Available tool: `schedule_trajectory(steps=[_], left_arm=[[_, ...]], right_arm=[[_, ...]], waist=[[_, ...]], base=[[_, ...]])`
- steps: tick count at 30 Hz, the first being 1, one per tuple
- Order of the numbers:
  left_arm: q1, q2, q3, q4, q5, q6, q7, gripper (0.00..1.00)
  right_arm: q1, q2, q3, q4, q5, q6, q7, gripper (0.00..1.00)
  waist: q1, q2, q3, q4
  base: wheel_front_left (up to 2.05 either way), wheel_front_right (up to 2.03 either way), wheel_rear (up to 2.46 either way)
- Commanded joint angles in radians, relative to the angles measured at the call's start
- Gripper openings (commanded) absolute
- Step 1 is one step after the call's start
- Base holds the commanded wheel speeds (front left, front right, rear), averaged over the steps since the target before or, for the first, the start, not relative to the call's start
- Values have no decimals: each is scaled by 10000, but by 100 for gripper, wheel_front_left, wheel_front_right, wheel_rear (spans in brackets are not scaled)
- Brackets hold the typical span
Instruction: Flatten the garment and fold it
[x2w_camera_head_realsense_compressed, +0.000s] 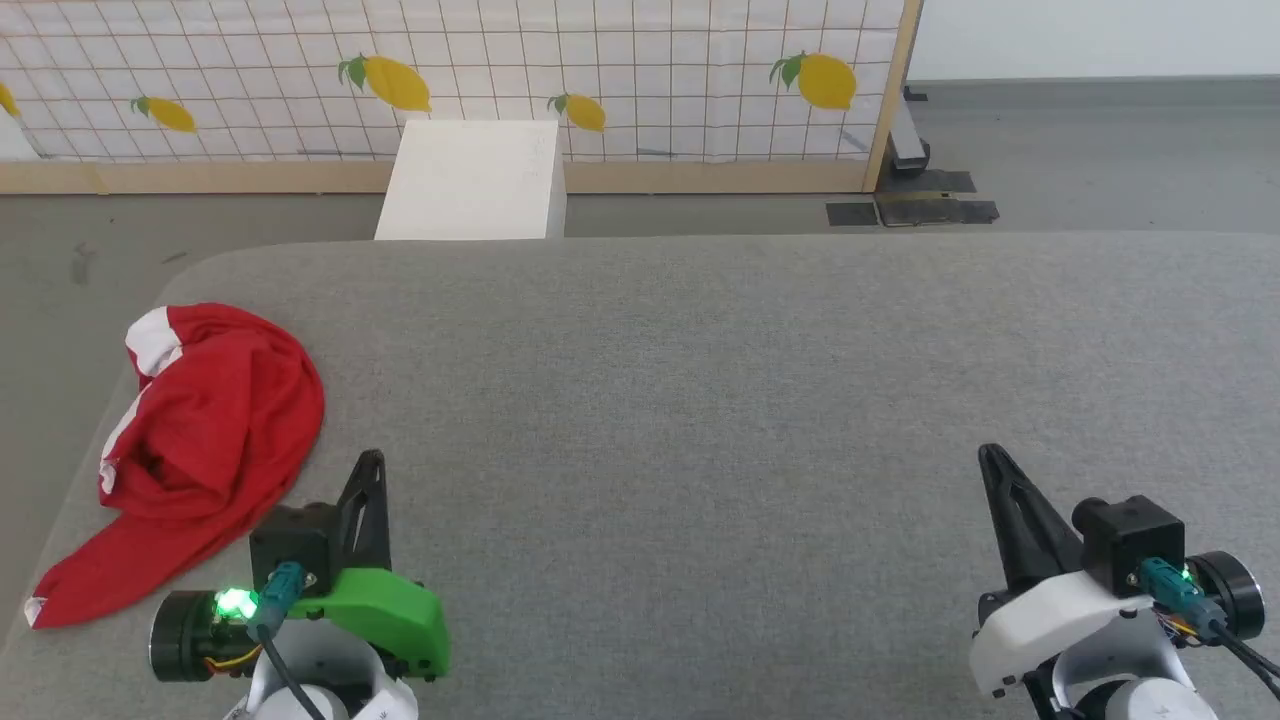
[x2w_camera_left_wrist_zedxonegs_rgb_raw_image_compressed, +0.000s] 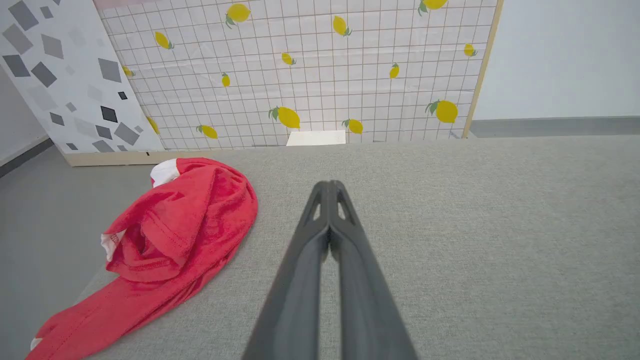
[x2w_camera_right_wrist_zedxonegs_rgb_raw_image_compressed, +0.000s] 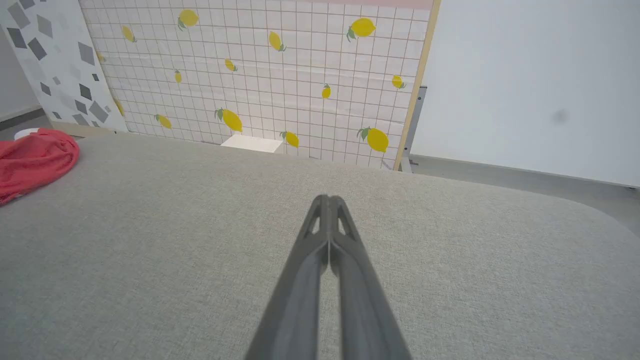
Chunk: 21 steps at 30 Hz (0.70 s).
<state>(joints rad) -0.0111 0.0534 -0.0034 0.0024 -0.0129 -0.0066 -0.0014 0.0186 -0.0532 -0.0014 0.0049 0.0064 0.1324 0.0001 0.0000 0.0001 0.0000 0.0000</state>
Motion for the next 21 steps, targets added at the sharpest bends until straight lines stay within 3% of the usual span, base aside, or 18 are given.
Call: schedule_trajectory(steps=[1, 21], left_arm=[[111, -32, 34, -24, 129, 66, 14, 0], [111, -32, 34, -24, 129, 66, 14, 0]], right_arm=[[-186, 30, 14, -49, -64, -17, -1, 0], [-186, 30, 14, -49, -64, -17, -1, 0]], waist=[[0, -1, 0, 0], [0, -1, 0, 0]], base=[[0, 0, 0], [0, 0, 0]])
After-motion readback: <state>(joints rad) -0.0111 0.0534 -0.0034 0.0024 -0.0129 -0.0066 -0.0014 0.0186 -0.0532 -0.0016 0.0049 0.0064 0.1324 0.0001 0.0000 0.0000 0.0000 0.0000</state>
